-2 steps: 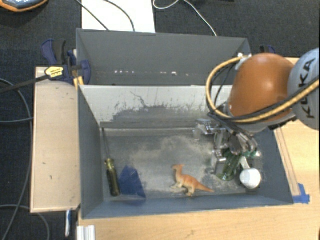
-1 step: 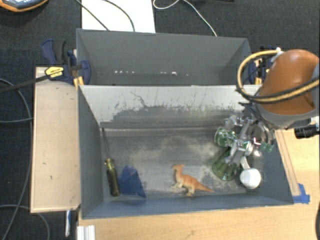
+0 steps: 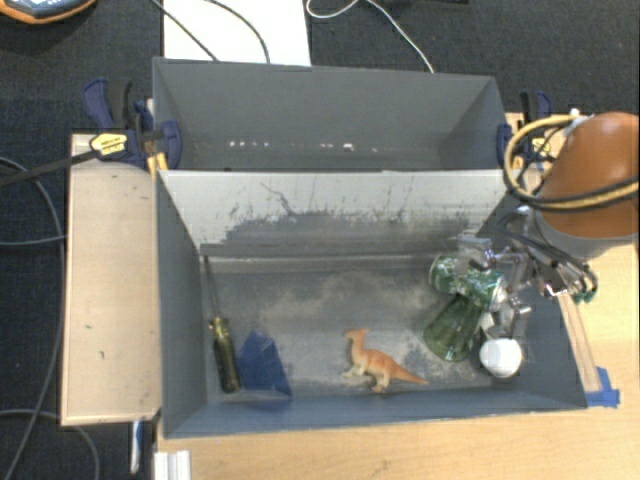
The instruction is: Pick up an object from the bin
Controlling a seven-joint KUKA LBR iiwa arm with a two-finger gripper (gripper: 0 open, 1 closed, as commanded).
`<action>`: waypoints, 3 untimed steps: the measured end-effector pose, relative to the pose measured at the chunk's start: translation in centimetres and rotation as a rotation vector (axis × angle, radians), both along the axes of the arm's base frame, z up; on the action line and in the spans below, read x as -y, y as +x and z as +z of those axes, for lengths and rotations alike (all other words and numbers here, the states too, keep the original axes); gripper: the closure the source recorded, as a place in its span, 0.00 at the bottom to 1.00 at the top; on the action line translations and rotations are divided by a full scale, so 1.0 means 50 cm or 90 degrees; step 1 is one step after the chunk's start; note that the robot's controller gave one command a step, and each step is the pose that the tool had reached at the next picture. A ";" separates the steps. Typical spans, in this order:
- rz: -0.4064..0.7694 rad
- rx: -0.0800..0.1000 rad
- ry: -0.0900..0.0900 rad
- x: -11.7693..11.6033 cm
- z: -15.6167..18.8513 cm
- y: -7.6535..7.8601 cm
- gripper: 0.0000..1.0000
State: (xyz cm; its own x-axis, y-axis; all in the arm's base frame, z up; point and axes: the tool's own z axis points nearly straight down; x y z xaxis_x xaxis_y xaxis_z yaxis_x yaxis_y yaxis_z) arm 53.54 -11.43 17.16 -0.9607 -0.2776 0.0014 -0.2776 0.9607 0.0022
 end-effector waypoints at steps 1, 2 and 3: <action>-0.047 0.003 0.000 -0.007 -0.108 -0.030 0.00; -0.171 0.004 0.000 -0.025 -0.130 0.004 1.00; -0.170 0.004 -0.001 -0.025 -0.130 0.005 1.00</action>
Offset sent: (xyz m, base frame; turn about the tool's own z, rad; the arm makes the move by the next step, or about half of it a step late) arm 0.0007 0.0129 -0.0667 0.2711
